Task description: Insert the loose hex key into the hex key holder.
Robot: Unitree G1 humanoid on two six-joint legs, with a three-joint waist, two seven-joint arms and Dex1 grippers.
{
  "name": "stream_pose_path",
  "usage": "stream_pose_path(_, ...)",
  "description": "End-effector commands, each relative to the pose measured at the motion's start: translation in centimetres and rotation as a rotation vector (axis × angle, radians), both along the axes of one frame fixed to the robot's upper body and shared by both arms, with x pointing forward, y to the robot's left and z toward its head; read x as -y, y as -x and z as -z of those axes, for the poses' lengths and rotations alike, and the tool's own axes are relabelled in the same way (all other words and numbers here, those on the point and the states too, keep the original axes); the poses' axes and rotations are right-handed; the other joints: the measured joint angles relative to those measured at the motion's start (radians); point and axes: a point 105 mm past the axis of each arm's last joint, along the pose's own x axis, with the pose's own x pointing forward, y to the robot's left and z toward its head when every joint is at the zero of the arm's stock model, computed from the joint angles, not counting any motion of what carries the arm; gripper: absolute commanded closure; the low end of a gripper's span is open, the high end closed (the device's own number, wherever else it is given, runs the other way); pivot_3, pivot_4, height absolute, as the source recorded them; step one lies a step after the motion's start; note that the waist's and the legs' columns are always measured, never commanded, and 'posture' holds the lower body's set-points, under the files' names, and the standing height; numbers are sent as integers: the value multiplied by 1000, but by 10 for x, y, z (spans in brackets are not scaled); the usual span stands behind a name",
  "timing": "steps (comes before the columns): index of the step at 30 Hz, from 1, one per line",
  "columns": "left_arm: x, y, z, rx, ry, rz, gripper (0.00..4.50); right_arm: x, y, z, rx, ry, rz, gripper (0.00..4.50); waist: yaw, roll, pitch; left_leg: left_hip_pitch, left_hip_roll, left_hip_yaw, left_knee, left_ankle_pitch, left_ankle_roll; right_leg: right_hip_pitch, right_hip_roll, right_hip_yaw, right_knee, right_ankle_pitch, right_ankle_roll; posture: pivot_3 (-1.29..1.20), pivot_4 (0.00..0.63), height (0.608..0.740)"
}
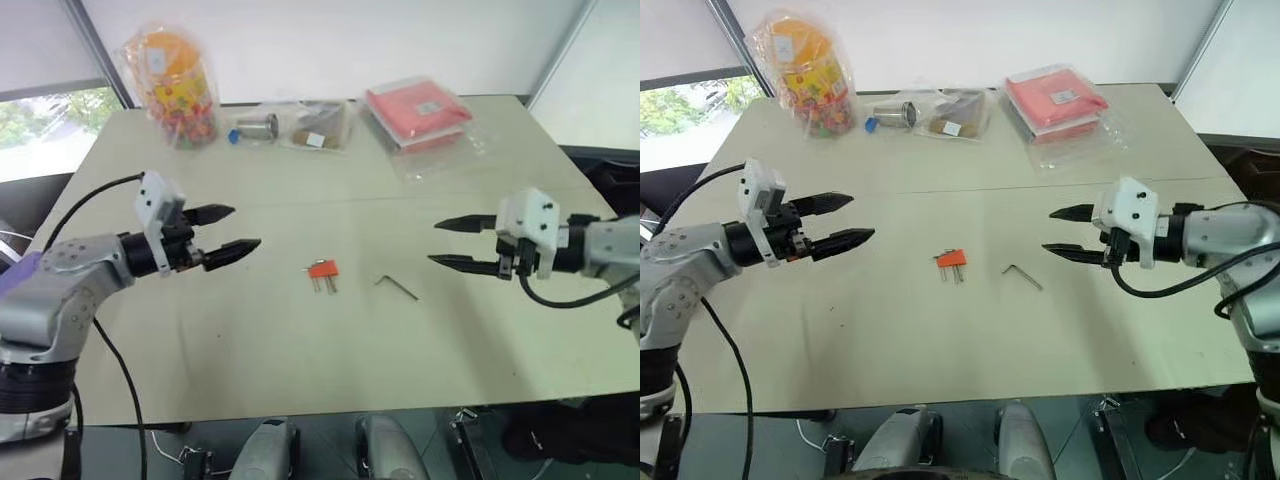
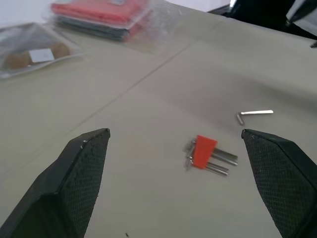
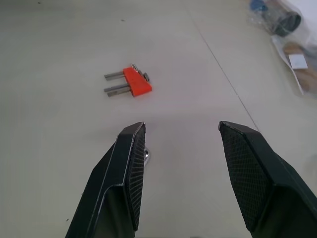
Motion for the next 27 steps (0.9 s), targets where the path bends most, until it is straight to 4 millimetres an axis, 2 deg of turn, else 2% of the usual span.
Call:
stream_pose_path(1,0,4,-5,16,-21,30,48,-6,-1,-10,21,-1,-35,2053,2,-1,0,0,0,0,0,0,0,0,0,0,0,0,0,0,150,740)
stream_pose_path(22,4,10,-7,17,-44,48,48,-15,-8,-4,22,-1,-59,2053,5,-1,1,-1,0,0,0,0,0,-2,-1,0,0,0,0,0,150,740)
stream_pose_path(27,1,10,-7,24,-40,18,48,-35,-16,12,26,-34,-85,2053,4,-1,1,-1,0,0,0,0,0,-2,-1,0,0,0,0,0,150,740)
